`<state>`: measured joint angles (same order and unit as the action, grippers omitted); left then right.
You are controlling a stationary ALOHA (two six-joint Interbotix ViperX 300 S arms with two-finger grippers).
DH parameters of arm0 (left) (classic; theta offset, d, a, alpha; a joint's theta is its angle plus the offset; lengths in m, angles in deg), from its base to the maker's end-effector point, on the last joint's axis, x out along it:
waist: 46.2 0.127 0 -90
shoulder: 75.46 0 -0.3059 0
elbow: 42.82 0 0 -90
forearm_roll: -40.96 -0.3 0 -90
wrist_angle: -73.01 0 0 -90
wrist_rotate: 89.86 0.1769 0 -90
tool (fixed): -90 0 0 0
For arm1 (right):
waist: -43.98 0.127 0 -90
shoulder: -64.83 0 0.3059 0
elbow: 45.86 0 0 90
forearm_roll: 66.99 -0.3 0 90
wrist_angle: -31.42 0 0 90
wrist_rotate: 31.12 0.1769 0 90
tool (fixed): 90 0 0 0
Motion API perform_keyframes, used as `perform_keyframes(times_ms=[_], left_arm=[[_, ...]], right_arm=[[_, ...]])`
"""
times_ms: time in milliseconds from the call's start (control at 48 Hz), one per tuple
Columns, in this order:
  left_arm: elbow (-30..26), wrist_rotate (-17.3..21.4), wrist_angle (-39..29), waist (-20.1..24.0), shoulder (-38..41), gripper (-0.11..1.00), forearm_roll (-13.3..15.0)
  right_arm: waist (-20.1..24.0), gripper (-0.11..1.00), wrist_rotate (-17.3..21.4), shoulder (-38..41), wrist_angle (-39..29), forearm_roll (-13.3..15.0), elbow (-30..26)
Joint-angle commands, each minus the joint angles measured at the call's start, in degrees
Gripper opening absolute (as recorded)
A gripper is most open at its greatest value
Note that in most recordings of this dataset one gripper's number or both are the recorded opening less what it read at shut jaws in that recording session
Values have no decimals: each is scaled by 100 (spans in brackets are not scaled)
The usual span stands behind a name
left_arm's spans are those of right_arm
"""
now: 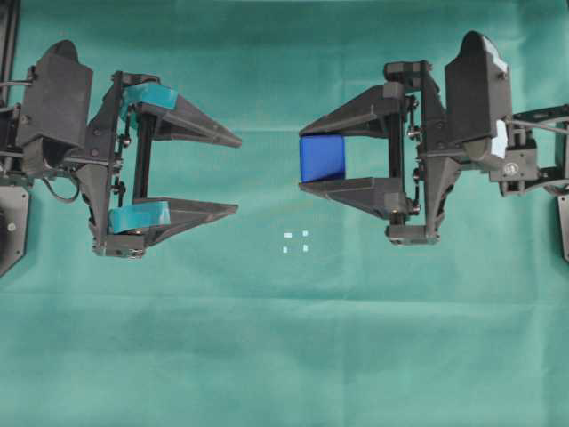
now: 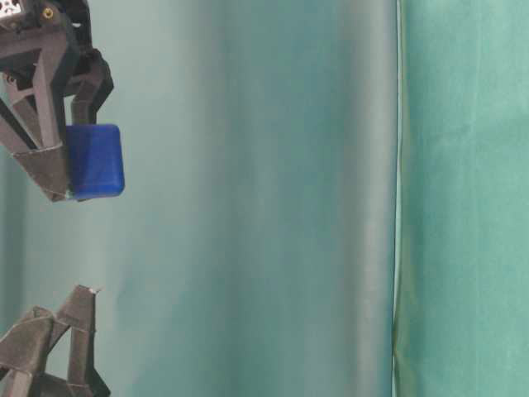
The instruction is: Handover the blue block to the right arm after grasping it with the left arm, then place it in the designated position.
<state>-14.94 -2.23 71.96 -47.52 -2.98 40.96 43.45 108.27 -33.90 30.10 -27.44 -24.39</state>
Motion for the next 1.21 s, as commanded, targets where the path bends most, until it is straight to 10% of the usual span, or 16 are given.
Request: perform_keyframes(times_ms=[0, 1189], left_arm=[[-105, 0, 26, 18, -44, 99, 9], [-123, 9, 26, 18, -26, 99, 0]], right_arm=[[18, 57, 18, -114, 9, 0, -97], [448, 57, 44, -114, -1942, -422, -70]])
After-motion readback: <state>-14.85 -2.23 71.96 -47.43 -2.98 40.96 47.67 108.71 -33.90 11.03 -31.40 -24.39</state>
